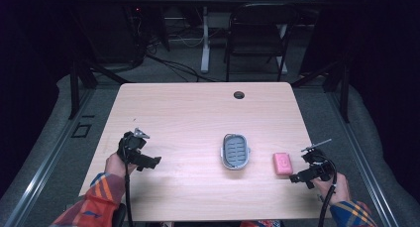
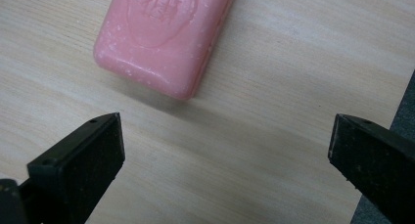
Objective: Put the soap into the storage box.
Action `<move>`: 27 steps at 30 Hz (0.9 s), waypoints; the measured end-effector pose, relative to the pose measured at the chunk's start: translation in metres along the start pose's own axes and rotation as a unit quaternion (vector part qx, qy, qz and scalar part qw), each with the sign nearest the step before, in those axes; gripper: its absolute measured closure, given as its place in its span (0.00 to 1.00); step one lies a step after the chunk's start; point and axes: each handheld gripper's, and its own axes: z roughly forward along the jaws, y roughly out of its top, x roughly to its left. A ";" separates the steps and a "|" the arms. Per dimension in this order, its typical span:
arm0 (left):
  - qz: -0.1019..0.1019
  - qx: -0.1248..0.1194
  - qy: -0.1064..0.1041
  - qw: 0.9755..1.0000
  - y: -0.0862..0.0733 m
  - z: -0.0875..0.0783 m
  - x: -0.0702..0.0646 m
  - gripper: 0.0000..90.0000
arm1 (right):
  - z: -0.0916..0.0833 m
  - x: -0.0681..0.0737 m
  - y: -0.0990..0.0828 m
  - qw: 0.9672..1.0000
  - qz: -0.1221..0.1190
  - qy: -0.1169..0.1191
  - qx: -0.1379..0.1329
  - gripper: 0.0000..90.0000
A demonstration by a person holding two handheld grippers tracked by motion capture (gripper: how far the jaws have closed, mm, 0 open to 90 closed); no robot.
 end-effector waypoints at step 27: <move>-0.007 -0.007 -0.007 1.000 -0.001 -0.002 -0.001 0.00 | -0.008 0.006 0.004 0.998 0.034 0.052 -0.017 0.00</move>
